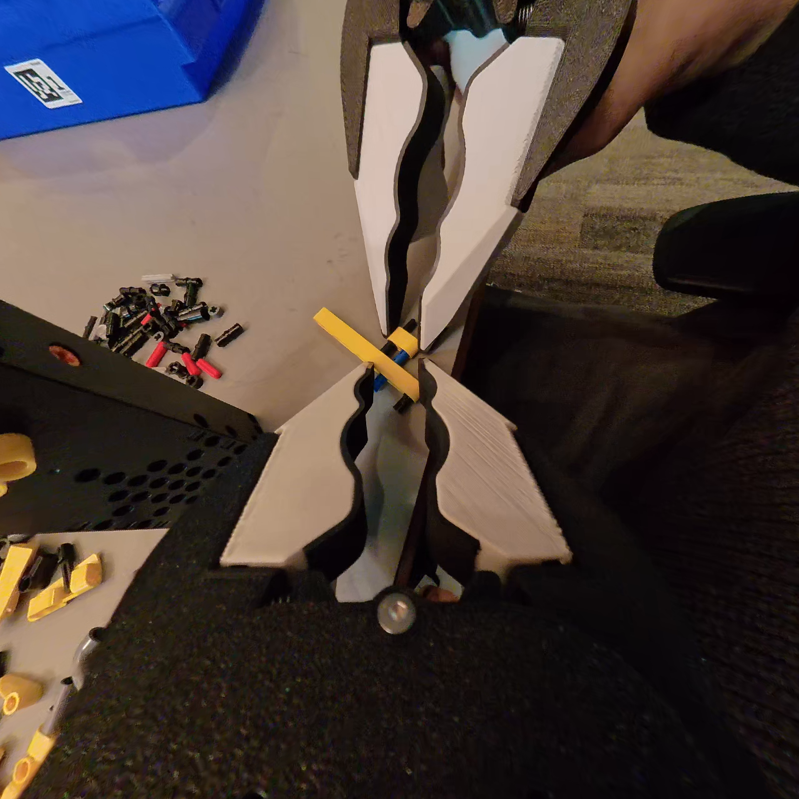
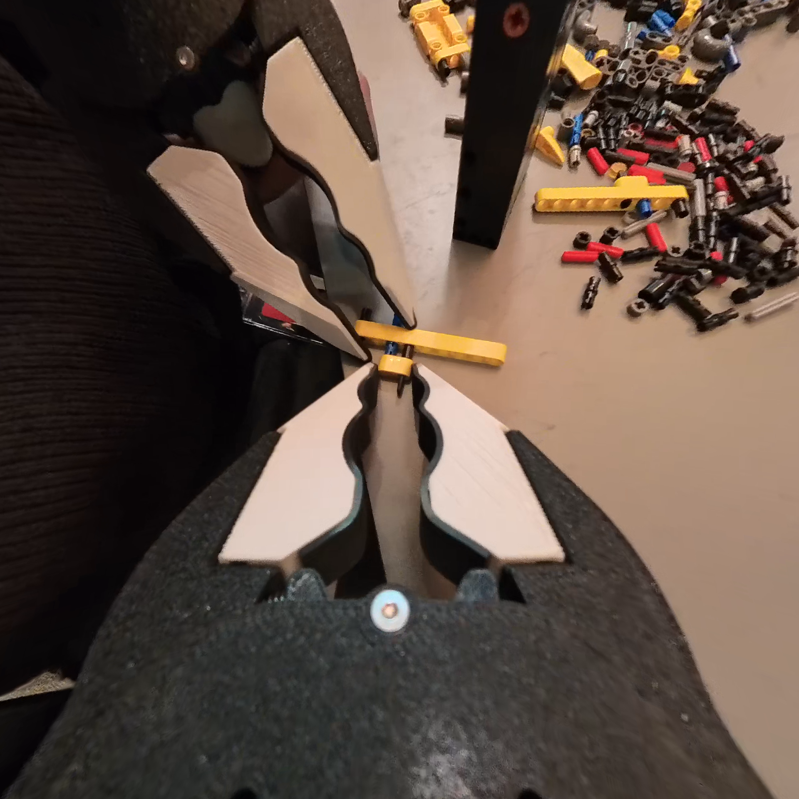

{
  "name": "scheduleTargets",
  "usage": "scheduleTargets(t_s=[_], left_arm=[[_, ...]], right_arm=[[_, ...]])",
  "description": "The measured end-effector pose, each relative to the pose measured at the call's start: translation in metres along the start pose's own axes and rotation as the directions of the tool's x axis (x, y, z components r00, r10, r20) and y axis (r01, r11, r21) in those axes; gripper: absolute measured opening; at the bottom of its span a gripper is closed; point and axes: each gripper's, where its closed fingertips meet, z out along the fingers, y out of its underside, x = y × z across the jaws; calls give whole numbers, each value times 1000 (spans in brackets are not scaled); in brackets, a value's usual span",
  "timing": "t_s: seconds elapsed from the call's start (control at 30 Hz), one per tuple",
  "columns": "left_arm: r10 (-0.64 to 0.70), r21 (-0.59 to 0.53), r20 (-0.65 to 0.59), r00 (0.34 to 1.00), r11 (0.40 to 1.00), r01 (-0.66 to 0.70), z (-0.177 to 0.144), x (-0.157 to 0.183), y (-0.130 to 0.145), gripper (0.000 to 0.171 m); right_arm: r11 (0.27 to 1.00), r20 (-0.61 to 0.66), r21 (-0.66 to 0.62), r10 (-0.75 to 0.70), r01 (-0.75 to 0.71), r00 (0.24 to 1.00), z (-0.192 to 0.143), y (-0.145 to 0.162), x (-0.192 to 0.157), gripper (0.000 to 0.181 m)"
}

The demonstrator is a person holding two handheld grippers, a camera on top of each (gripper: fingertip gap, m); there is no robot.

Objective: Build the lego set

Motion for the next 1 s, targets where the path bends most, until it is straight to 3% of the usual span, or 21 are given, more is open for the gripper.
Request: scheduleTargets(t_s=[0.33,0.67,1.0], left_arm=[[5,4,-1,1000,1000,-5,0,0,0,19],[5,5,22,1000,1000,-5,1,-2,0,16],[-49,-16,-44,998,999,49,0,-2,0,26]], right_arm=[[993,48,4,121,-121,992,0,-1,0,14],[1000,-12,-14,-29,28,1000,2,-1,-1,15],[994,4,21,105,-105,994,2,-3,1,16]])
